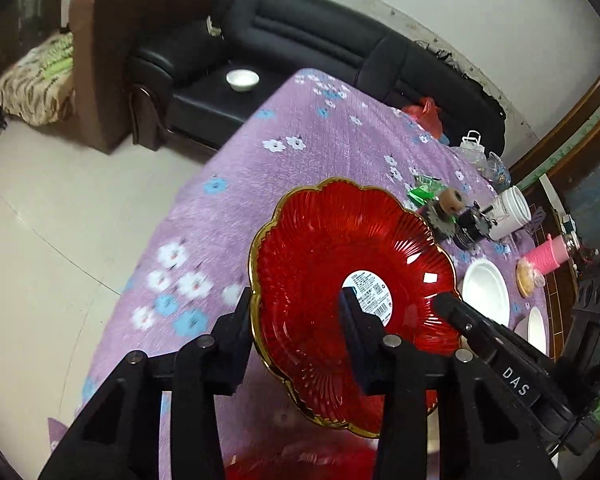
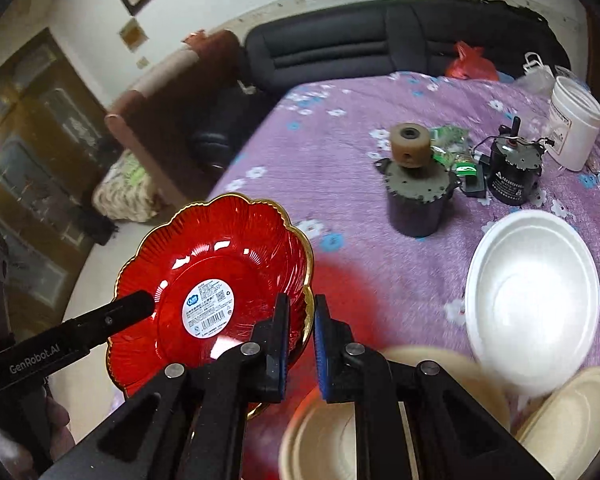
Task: Organize plates and bowls
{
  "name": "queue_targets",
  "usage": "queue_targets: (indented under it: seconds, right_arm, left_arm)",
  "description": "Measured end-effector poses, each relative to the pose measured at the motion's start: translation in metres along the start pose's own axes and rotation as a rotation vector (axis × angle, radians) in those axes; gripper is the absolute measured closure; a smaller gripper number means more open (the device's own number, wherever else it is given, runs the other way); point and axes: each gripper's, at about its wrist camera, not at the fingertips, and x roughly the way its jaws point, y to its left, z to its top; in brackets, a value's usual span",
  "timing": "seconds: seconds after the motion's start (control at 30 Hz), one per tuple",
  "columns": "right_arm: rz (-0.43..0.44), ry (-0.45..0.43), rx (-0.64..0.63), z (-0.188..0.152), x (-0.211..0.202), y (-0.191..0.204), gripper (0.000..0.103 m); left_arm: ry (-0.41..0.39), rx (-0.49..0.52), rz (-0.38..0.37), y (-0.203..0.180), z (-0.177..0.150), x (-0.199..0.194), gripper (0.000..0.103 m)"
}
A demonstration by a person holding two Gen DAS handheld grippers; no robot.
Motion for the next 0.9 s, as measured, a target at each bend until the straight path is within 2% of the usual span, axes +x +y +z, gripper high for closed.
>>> queue_targets:
  seconds: [0.17, 0.43, 0.67, 0.8, 0.9]
  right_arm:
    - [0.071, -0.008, -0.019, -0.031, -0.029, 0.013, 0.09]
    - [0.136, 0.026, -0.053, -0.099, -0.059, 0.024, 0.09]
    - [0.152, 0.069, -0.043, -0.151, -0.062, 0.018, 0.09]
    - [0.135, 0.088, -0.046, -0.166, -0.053, 0.018, 0.09]
    - [0.108, 0.088, -0.061, -0.175, -0.049, 0.023, 0.09]
  left_arm:
    - [-0.063, 0.012, 0.024, 0.008, -0.044, -0.036, 0.063]
    - [-0.094, 0.001, 0.059, 0.019, -0.118, -0.068, 0.063]
    - [-0.067, -0.016, 0.09, 0.029, -0.17, -0.064, 0.063]
    - [-0.02, -0.046, 0.107, 0.04, -0.185, -0.048, 0.063]
    - [-0.033, -0.028, 0.135, 0.039, -0.19, -0.047, 0.063]
